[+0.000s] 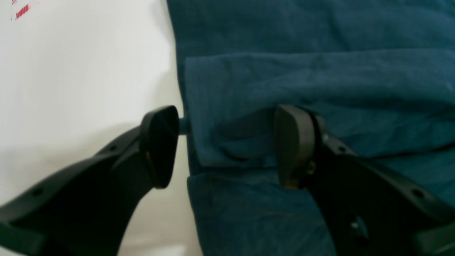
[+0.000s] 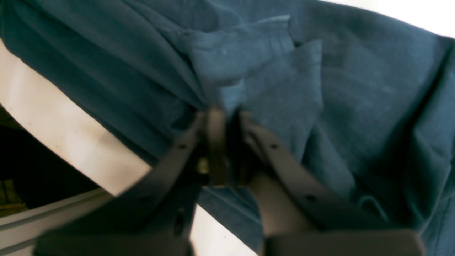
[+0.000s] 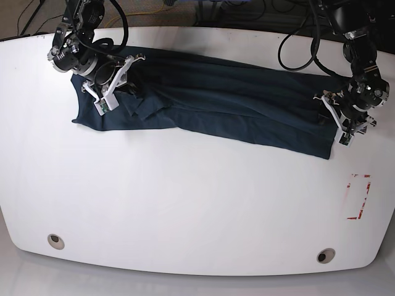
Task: Layout the t-shirt on the table in an organized manner, then fold the t-shirt properly
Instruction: 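Grasp the shirt end again with the right gripper and tug it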
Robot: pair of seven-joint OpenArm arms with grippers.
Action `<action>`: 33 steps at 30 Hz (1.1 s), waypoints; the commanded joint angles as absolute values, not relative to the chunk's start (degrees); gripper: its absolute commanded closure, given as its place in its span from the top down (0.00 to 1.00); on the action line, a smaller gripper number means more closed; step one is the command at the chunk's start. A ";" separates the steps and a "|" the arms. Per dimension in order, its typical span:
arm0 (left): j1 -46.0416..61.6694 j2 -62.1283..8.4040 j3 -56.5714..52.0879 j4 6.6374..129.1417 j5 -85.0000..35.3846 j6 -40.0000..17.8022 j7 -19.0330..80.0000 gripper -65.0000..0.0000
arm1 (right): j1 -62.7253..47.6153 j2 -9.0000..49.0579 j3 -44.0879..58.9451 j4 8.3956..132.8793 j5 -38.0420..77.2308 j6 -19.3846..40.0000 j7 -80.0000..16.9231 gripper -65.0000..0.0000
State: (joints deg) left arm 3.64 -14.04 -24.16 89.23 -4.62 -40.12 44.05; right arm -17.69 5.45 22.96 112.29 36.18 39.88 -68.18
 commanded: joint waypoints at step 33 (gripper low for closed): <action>2.59 -16.22 -24.13 89.80 -5.32 -40.00 42.95 0.60 | -23.69 21.58 18.59 113.45 66.42 40.00 -66.07 0.72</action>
State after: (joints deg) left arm 3.49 -15.44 -23.94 89.08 -4.60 -39.97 44.10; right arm -24.32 20.58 16.75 112.44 64.01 39.90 -67.79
